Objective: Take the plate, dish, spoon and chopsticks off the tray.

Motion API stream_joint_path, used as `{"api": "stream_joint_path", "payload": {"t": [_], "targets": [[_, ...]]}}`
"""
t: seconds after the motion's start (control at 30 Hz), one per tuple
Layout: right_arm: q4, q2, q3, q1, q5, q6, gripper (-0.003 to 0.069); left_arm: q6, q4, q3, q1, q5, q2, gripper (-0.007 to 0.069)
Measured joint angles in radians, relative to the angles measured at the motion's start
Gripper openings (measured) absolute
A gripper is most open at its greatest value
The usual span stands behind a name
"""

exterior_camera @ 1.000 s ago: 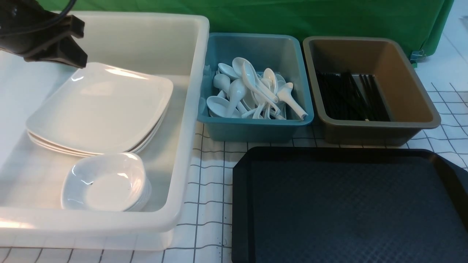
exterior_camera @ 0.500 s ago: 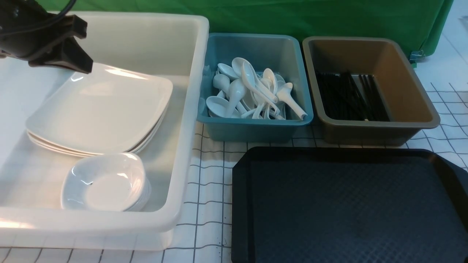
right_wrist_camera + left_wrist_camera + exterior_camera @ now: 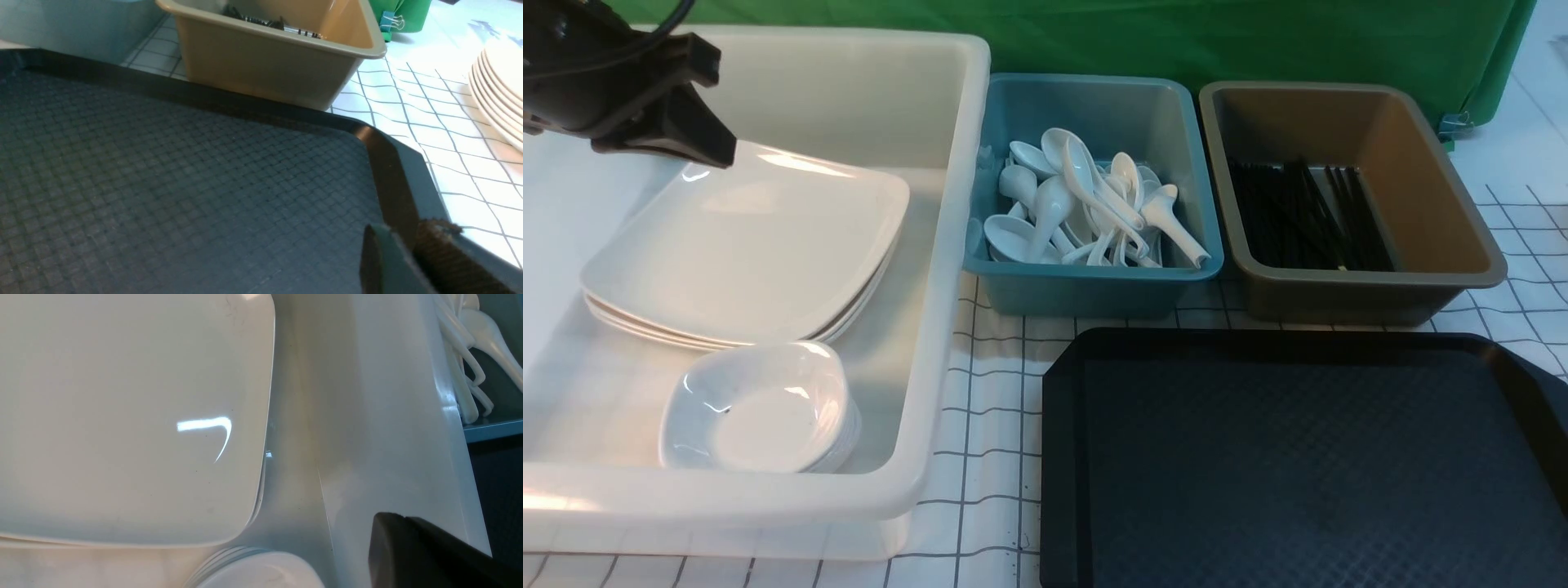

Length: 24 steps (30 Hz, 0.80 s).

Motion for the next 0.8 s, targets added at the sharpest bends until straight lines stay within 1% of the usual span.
{"api": "stream_joint_path", "payload": {"t": [0.33, 0.4, 0.47, 0.53, 0.57, 0.6, 0.7, 0.8], "targets": [[0.000, 0.000, 0.000, 0.000, -0.001, 0.003, 0.0197, 0.006, 0.000, 0.000, 0.000, 0.000, 0.000, 0.0005], [0.000, 0.000, 0.000, 0.000, -0.001, 0.044, 0.0200, 0.007, 0.000, 0.000, 0.000, 0.000, 0.000, 0.0005], [0.000, 0.000, 0.000, 0.000, -0.001, 0.122, 0.0205, 0.007, 0.000, 0.000, 0.000, -0.009, 0.000, 0.0005], [0.000, 0.000, 0.000, 0.000, -0.001, 0.169, 0.0206, 0.007, 0.000, 0.000, 0.000, -0.017, 0.000, 0.0005], [0.000, 0.000, 0.000, 0.000, -0.001, 0.228, 0.0211, 0.008, 0.000, 0.000, 0.000, -0.031, 0.000, 0.0005], [0.000, 0.000, 0.000, 0.000, -0.001, 0.260, 0.0213, 0.008, -0.001, 0.000, 0.000, -0.038, 0.000, 0.0005], [0.000, 0.000, 0.000, 0.000, -0.001, 0.308, 0.0218, 0.008, -0.007, 0.000, 0.000, -0.045, 0.000, 0.0005], [0.000, 0.000, 0.000, 0.000, -0.001, 0.318, 0.0223, 0.005, -0.026, 0.000, 0.000, -0.013, 0.000, 0.0005]]}}
